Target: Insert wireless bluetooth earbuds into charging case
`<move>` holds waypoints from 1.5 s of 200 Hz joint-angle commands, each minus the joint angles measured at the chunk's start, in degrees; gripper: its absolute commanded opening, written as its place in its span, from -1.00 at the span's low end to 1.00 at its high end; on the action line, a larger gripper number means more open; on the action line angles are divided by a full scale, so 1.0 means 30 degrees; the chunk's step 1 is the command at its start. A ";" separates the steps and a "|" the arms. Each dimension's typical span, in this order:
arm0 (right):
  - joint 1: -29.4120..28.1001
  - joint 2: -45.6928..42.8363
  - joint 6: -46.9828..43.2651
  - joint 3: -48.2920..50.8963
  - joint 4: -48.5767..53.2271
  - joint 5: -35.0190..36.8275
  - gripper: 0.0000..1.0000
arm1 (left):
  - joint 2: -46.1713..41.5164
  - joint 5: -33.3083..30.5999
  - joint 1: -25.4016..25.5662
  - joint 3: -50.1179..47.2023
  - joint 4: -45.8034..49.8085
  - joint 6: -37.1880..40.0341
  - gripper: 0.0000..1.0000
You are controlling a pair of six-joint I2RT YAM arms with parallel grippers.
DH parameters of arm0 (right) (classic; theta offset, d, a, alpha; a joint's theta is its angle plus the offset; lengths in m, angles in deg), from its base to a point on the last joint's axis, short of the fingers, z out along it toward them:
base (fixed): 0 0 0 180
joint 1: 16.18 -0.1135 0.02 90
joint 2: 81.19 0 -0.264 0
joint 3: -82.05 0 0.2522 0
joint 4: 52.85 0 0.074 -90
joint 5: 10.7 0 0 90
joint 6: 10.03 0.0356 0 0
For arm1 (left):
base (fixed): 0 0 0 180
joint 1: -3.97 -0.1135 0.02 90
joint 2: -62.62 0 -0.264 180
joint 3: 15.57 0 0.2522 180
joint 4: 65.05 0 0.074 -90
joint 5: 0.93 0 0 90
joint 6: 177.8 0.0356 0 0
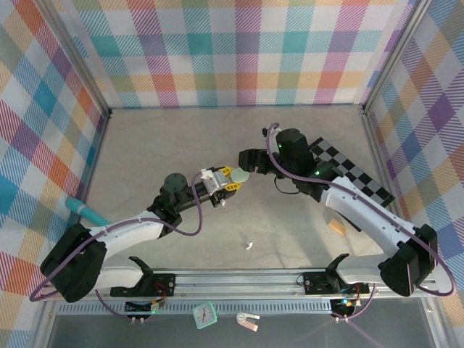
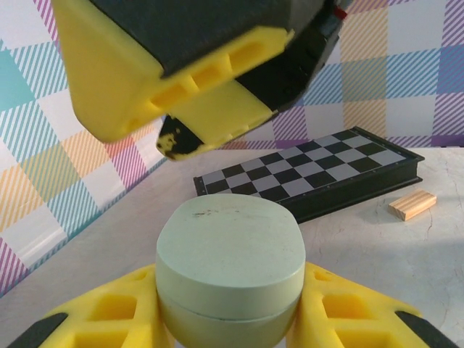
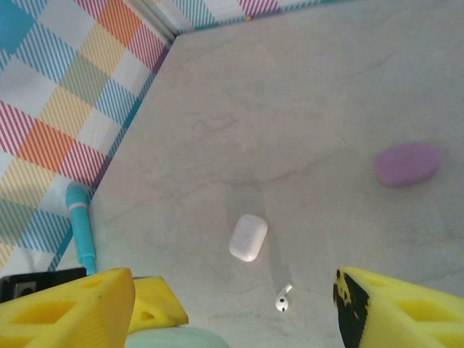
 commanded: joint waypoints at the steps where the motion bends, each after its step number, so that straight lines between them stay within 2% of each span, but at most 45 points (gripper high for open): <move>1: 0.0008 -0.0533 0.0255 0.0487 -0.0010 -0.1116 0.46 | -0.0492 -0.0202 0.0121 0.0103 -0.0845 -0.0482 -0.53; 21: 0.0215 -0.1352 0.0997 0.1506 -0.1097 -0.2113 0.47 | -0.0278 -0.0394 0.0097 0.0121 -0.1698 -0.1397 -0.53; 43: 0.1009 -0.1870 0.3026 0.2951 -0.3075 -0.4731 0.51 | 0.0032 -0.0528 0.0100 0.0258 -0.2384 -0.2254 -0.53; 75: 0.1893 -0.1775 0.7743 0.5705 -0.8926 -0.8168 0.50 | 0.0276 -0.0981 0.0097 0.0435 -0.3014 -0.3015 -0.53; 106: 0.1923 -0.0565 1.1338 0.6935 -1.3252 -0.9589 0.45 | 0.0453 -0.0779 0.0100 0.0699 -0.3032 -0.3279 -0.53; 138: 0.1918 0.0433 1.3543 0.7807 -1.6200 -1.0055 0.27 | 0.0540 -0.0825 0.0100 0.0799 -0.3096 -0.3342 -0.53; 175: 0.1934 0.1134 1.4742 0.7966 -1.7948 -1.0358 -0.05 | 0.0761 -0.0778 0.0122 0.0832 -0.3125 -0.3444 -0.52; 230: 0.1971 0.0714 1.4271 0.8120 -1.7684 -0.9714 -0.49 | 0.0972 -0.1041 0.0104 0.0547 -0.3096 -0.3342 -0.47; 248: 0.1971 0.0466 1.3660 0.8005 -1.6474 -0.9464 -0.58 | 0.0979 -0.1173 0.0100 0.0453 -0.2973 -0.3239 -0.32; 268: 0.2029 -0.0055 1.2105 0.7549 -1.4210 -0.8751 -0.62 | 0.0744 -0.1400 0.0100 0.0294 -0.2395 -0.3024 0.07; 285: 0.2083 -0.0511 0.9614 0.6894 -1.1070 -0.7649 -0.62 | 0.0399 -0.1802 0.0100 0.0047 -0.1509 -0.2972 0.42; 300: 0.2363 -0.0593 0.8231 0.6649 -0.9547 -0.6744 -0.63 | -0.0030 -0.2085 0.0100 0.0012 0.0151 -0.2772 0.62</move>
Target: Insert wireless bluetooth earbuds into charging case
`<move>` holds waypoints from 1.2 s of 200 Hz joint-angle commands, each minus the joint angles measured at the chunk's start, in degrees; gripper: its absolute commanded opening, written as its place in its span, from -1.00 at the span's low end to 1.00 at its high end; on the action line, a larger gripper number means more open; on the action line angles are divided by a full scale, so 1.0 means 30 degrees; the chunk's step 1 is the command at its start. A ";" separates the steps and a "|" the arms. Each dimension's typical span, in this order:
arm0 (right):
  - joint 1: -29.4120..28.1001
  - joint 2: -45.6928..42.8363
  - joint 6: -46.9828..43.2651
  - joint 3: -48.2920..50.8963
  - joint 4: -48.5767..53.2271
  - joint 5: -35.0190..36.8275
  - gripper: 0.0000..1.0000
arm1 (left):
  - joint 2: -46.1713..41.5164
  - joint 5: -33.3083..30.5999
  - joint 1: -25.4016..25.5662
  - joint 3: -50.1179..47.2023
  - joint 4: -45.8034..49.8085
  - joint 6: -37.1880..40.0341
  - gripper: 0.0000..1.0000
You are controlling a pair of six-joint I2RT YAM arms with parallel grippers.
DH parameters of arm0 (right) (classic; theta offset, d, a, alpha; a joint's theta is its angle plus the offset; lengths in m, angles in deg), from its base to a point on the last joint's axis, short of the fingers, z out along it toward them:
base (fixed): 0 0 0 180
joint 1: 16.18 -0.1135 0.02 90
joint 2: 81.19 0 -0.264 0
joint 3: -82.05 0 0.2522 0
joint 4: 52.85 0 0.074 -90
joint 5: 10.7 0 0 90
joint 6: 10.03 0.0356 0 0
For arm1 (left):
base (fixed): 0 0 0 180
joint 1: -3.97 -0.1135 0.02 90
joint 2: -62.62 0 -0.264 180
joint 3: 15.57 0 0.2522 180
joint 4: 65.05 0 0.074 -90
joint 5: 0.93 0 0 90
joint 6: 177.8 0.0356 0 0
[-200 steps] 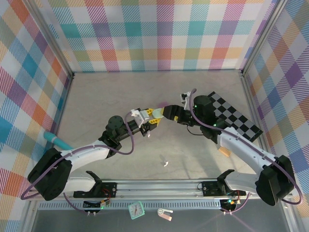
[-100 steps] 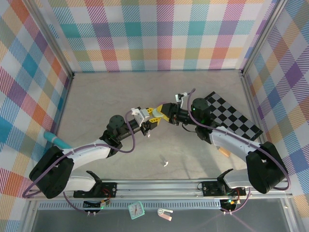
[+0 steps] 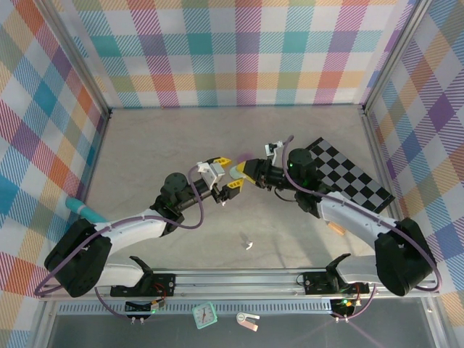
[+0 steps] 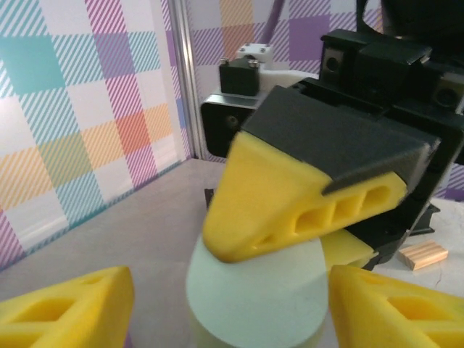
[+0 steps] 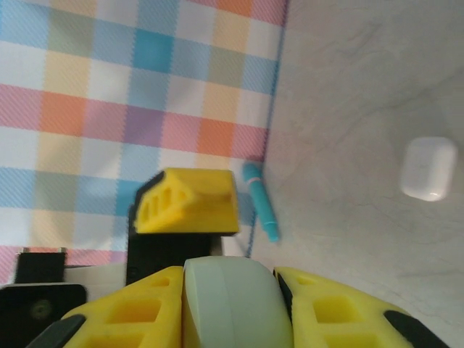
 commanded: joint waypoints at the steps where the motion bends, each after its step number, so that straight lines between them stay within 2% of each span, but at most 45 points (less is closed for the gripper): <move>1: 0.0369 -0.0571 -0.3427 -0.1063 0.3527 0.1717 -0.63 | -0.0861 -0.0562 0.0086 -0.0163 0.1830 0.0442 0.63; 35: 0.1241 0.0735 -0.5378 -0.1518 0.4338 0.2766 -0.63 | -0.2009 -0.1401 0.0086 -0.0722 0.4504 0.0715 1.00; 94: 0.1877 0.6758 -0.8182 -0.3564 0.3522 0.4321 -0.60 | -0.3668 -0.2750 0.0101 -0.0982 0.8031 0.0475 0.99; 160: 0.2392 1.1667 -0.7655 -0.5318 0.2350 0.4357 -0.59 | -0.3911 -0.4176 -0.0090 -0.0729 0.8892 0.0088 0.99; 204: 0.2510 1.2906 -0.8081 -0.6091 0.3041 0.4468 -0.38 | -0.2876 -0.6066 -0.0178 0.0215 0.9855 -0.0391 0.99; 225: 0.2601 1.2484 -0.8688 -0.6143 0.3761 0.5055 -0.17 | -0.2282 -0.7328 -0.0178 0.1325 1.1325 -0.0890 0.99; 240: 0.2633 1.1866 -0.9375 -0.6157 0.4484 0.5669 -0.01 | -0.2020 -0.9008 -0.0192 0.2132 1.2562 -0.1683 1.00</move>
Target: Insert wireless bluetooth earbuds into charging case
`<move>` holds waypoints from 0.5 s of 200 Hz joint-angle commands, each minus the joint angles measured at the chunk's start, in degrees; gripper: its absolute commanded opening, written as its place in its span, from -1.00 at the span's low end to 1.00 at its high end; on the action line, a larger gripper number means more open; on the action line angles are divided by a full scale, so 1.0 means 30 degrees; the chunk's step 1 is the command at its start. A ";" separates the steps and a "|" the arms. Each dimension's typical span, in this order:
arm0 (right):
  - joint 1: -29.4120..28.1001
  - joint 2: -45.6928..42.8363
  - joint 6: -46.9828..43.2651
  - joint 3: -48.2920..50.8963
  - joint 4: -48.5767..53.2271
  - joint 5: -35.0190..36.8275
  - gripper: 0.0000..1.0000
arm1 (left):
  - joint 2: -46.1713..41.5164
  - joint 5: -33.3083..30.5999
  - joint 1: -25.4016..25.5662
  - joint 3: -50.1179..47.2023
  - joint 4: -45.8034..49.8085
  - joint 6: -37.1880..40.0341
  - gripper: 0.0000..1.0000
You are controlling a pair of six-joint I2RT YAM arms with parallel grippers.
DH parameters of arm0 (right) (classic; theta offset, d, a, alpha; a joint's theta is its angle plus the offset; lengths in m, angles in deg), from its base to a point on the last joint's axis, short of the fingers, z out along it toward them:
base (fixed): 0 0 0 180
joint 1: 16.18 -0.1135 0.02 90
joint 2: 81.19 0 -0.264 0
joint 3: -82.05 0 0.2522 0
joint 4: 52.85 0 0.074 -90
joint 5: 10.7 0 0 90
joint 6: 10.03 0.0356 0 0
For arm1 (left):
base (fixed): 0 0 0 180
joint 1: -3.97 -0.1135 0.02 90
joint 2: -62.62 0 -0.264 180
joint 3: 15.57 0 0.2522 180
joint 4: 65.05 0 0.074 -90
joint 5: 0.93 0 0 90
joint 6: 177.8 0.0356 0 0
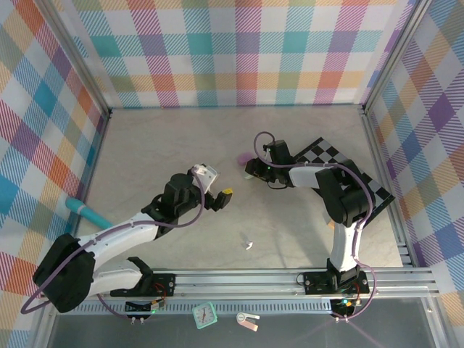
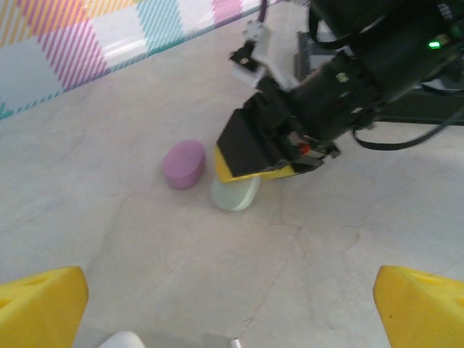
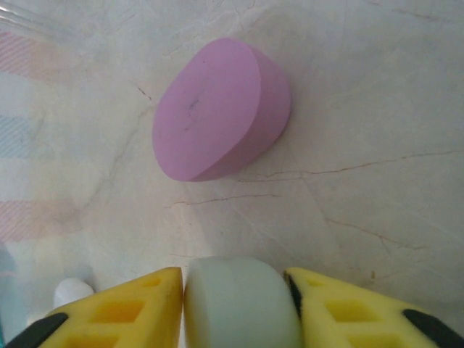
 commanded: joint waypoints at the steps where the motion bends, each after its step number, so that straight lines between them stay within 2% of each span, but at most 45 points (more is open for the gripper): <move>1: 0.0149 -0.0855 -0.1288 -0.0438 0.1231 0.0939 0.00 | 0.0316 -0.2874 -0.0156 0.1610 0.1980 -0.1373 0.99; 33: 0.0135 -0.2692 -0.3191 -0.0026 0.2476 0.2110 0.30 | 0.1293 -0.5425 -0.0247 0.4030 0.6379 -0.3072 0.99; 57: 0.0149 -0.4538 -0.4168 0.1035 0.2956 0.2661 0.45 | 0.2839 -0.7370 -0.0729 0.6983 1.1838 -0.6839 0.99; 81: 0.0098 -0.6437 -0.4546 0.2200 0.3474 0.2277 0.63 | 0.4491 -0.7807 -0.1271 0.9619 1.6424 -0.9225 0.99; 100: -0.0116 -0.7824 -0.4852 0.3039 0.3844 0.1793 0.71 | 0.5832 -0.6638 -0.1687 1.1278 1.9115 -0.9971 0.99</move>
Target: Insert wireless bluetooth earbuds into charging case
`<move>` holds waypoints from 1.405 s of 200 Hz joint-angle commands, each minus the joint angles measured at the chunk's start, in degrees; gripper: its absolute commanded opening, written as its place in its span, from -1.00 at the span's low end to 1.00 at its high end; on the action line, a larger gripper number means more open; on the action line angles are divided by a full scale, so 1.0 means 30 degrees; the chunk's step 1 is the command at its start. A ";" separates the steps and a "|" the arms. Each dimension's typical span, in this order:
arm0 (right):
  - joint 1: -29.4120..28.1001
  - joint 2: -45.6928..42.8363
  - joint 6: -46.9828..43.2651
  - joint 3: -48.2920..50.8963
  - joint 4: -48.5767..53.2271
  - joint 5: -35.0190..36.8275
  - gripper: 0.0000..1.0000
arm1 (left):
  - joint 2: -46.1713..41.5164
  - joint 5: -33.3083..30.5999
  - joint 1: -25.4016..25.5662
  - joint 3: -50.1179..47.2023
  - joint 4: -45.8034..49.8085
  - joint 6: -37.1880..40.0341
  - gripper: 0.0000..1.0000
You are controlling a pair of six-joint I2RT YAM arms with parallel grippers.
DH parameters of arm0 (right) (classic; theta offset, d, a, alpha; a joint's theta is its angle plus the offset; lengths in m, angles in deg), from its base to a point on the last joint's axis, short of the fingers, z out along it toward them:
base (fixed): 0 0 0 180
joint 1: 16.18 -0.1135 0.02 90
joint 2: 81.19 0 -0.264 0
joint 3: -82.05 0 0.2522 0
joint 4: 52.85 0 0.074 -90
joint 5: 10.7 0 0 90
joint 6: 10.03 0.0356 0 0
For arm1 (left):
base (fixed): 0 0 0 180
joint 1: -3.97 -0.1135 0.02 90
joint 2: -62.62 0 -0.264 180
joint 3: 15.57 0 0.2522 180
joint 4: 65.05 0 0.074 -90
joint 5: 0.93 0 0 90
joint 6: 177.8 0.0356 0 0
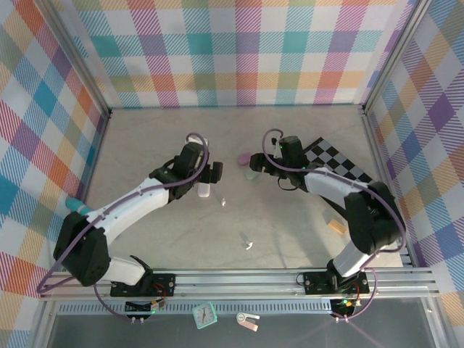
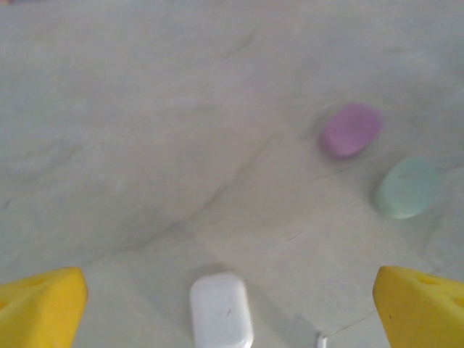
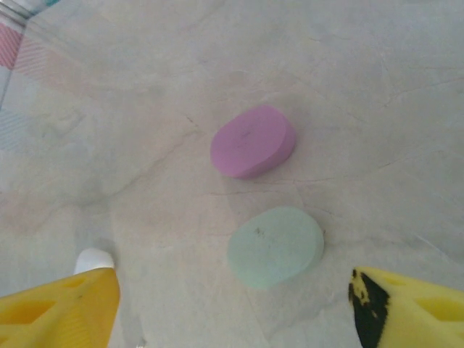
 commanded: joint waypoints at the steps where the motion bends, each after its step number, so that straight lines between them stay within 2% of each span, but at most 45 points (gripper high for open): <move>1: -0.0137 -0.1327 -0.1083 0.0996 0.1161 -0.0417 0.72 | 0.1408 0.0000 -0.0507 0.1965 0.6344 -0.2745 0.99; 22: -0.0465 -0.2675 -0.1404 0.1729 0.1745 -0.0341 0.74 | 0.3690 0.1589 -0.1032 0.4348 0.9534 -0.3242 0.99; 45: -0.0656 -0.3888 -0.1477 0.2472 0.2049 0.0094 0.75 | 0.6109 0.2902 -0.1115 0.6415 1.1602 -0.3524 0.99; 61: -0.0657 -0.4445 -0.1506 0.2788 0.2251 0.0355 0.74 | 0.7545 0.3318 -0.1166 0.7262 1.2015 -0.3665 1.00; 101: -0.0656 -0.4786 -0.1229 0.3136 0.2581 0.0379 0.74 | 1.0382 0.3529 -0.1714 0.9246 1.2380 -0.3425 0.84; 135: -0.0656 -0.4786 -0.1067 0.3417 0.2561 0.0371 0.73 | 1.1802 0.3514 -0.2016 0.9811 1.2112 -0.3296 0.76; 185: -0.0656 -0.5048 -0.1177 0.3345 0.2986 0.0635 0.73 | 1.2941 0.3936 -0.2030 0.9858 1.1702 -0.3352 0.39; 210: -0.0656 -0.5037 -0.1070 0.3341 0.3003 0.0613 0.73 | 1.3152 0.4040 -0.2059 0.9829 1.1472 -0.3415 0.28; 281: -0.0656 -0.5262 -0.0986 0.3386 0.3217 0.0635 0.73 | 1.3512 0.4058 -0.2099 0.9458 1.1115 -0.3535 0.16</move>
